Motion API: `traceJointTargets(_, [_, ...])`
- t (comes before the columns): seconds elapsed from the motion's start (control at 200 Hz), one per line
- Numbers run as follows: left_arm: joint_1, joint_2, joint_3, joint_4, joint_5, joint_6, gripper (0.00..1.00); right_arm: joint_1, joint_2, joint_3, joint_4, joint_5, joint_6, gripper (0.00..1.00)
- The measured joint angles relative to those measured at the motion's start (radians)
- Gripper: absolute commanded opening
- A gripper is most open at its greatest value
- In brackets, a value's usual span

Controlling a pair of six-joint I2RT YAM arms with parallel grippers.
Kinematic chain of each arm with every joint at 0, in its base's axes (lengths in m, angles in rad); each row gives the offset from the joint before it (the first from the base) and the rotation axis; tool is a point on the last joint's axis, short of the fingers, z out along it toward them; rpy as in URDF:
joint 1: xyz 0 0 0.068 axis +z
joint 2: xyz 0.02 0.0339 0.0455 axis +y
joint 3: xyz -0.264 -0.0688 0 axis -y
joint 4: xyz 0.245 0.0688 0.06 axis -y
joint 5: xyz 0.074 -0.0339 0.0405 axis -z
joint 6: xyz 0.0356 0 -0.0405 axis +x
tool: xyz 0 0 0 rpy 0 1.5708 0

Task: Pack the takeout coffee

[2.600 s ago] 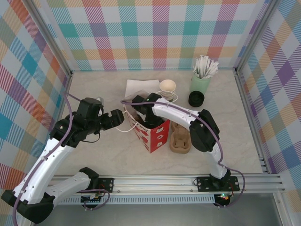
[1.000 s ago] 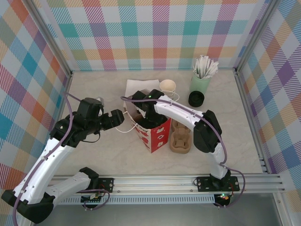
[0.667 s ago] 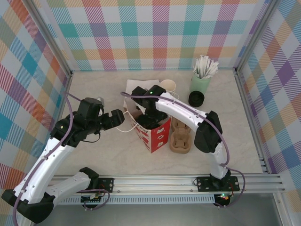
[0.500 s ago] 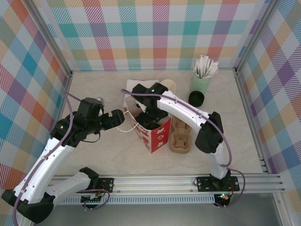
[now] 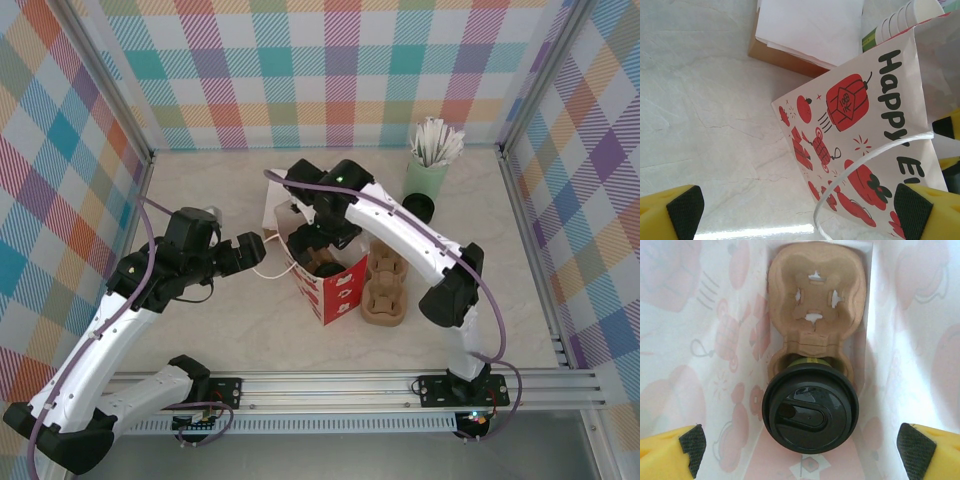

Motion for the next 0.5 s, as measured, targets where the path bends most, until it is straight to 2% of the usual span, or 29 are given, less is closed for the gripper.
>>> traceJointTargets(0.5, [0.000, -0.006, 0.000, 0.001, 0.000, 0.000, 1.00, -0.018, -0.003, 0.201, -0.083, -0.001, 0.000, 1.00])
